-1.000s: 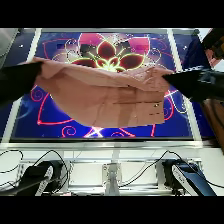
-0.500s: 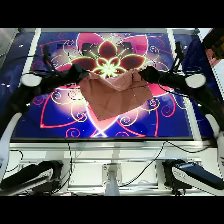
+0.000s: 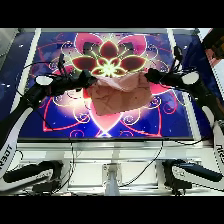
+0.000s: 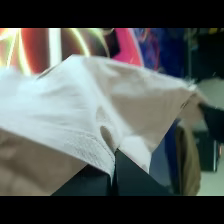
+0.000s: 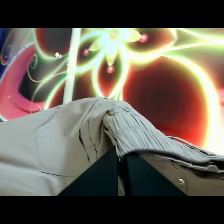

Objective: Fold the clothes and pants, and hang the long-sleeved shirts on hangers.

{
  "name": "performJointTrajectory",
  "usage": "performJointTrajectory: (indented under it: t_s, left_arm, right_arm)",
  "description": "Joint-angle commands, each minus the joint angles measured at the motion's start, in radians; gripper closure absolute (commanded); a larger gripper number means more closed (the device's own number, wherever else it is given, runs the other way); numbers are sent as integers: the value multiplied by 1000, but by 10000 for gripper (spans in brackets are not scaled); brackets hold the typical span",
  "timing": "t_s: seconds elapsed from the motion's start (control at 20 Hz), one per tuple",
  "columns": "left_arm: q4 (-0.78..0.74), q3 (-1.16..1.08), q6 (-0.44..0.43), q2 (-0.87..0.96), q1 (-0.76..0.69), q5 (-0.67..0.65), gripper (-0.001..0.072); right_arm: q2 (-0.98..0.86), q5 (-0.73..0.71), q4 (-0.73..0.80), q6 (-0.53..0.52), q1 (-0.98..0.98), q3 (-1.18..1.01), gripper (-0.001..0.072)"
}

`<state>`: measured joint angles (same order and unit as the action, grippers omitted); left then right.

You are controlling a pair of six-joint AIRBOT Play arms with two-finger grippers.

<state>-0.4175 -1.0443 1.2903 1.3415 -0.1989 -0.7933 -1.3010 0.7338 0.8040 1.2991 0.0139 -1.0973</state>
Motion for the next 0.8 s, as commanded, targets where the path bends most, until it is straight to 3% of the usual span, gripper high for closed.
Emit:
performJointTrajectory:
  t_s: [0.0,0.1,0.25,0.5,0.75]
  left_arm:
    - [-186,0,99,-2,-1,-220,700]
    - [-270,0,137,-1,-1,-285,701]
    - [-335,1,199,9,-2,-279,700]
    - [-335,2,198,74,-61,-259,699]
    - [-335,2,231,176,-80,-160,698]
  right_arm:
    - [-5,244,79,2,-127,-24,694]
    - [-10,336,144,0,-166,-24,694]
    - [-47,417,214,-5,-169,-24,694]
    - [-116,406,214,-5,-169,-24,693]
    - [-149,336,215,-5,-169,-24,693]
